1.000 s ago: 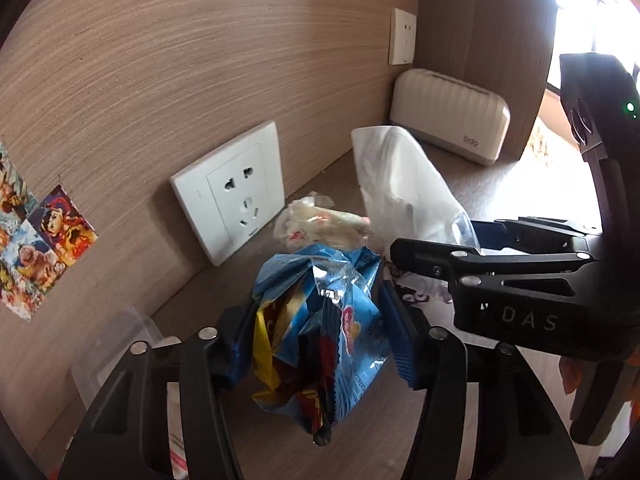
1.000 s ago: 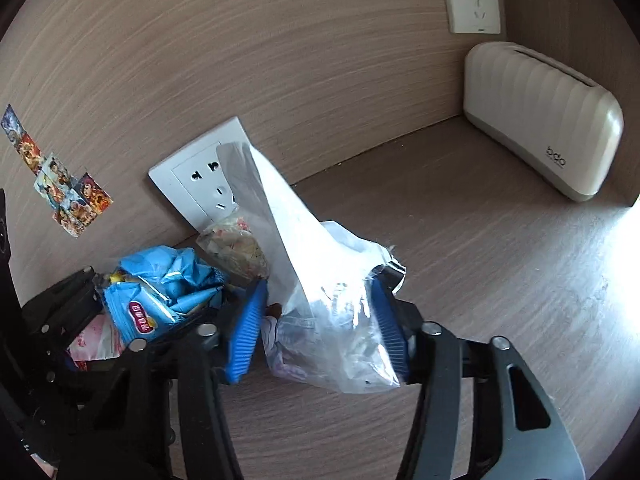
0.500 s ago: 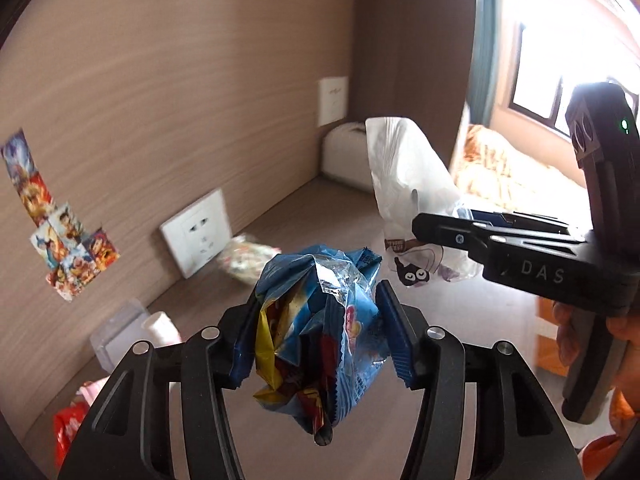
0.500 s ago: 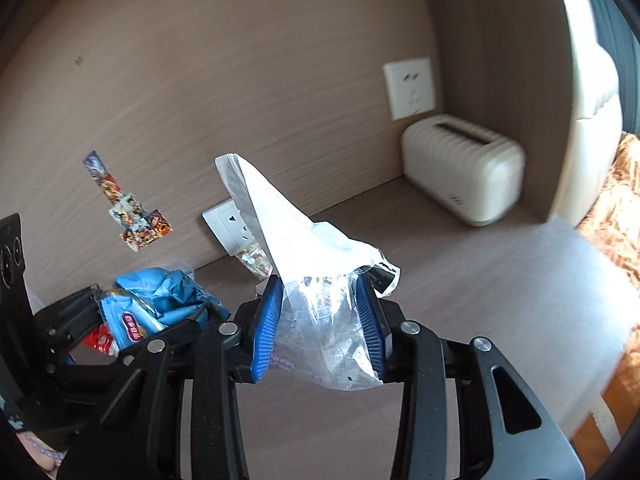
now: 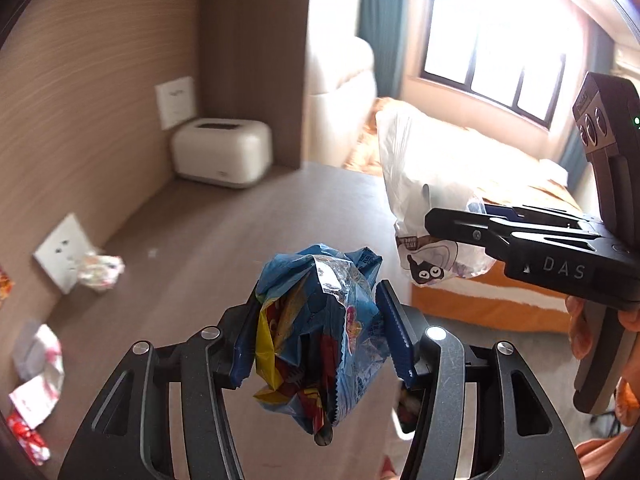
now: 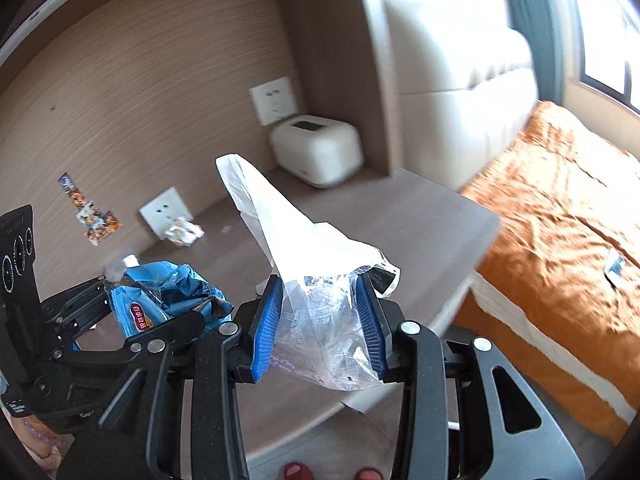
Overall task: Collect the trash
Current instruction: 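Carry the blue bag and white bag with both tools over the white bin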
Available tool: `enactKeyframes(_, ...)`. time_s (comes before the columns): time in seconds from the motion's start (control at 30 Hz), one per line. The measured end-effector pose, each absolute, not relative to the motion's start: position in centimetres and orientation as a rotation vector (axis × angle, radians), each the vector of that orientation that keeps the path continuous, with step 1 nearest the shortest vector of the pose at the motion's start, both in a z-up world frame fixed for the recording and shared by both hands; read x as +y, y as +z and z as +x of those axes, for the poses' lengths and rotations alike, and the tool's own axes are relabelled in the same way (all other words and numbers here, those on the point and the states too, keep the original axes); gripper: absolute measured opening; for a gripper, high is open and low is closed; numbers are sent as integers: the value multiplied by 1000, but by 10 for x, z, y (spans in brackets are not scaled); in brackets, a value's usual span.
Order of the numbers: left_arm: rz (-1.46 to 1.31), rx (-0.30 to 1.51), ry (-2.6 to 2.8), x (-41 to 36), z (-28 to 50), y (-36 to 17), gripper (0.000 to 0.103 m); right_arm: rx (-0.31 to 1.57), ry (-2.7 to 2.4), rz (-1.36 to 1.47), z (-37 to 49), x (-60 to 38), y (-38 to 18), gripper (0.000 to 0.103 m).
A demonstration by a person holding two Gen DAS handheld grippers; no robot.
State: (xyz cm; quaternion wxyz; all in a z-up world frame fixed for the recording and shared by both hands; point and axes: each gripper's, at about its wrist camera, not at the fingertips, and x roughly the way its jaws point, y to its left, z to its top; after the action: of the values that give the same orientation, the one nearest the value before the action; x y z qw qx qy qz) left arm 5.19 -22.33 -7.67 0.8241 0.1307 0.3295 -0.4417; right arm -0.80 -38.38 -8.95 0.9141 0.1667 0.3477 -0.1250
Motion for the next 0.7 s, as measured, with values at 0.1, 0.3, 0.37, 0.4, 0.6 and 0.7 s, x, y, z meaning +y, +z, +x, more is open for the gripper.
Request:
enactKeyframes(0.1,303,728,-1014,-248,33,-86,54,738,-319,374,-34,-398,-98,40)
enactKeyframes(0.3,382,788,-1160,-298,-10,-115,54,789,-443,447,-85,-431,-122,40)
enactKeyframes(0.37,416,816,-1194,-314,-23,-129,54,808,-470,474,-98,-441,-135,40)
enactKeyframes(0.4,427,825,-1205,-318,-26,-134,54,816,-482,497,-106,-447,-143,40)
enactKeyframes(0.6,509,907,-1280,-357,-57,-185,54,878,-529,593,-138,-472,-192,40)
enactKeyframes(0.7,515,978,-1305,-373,-66,-219,54,937,-538,620,-146,-481,-227,40)
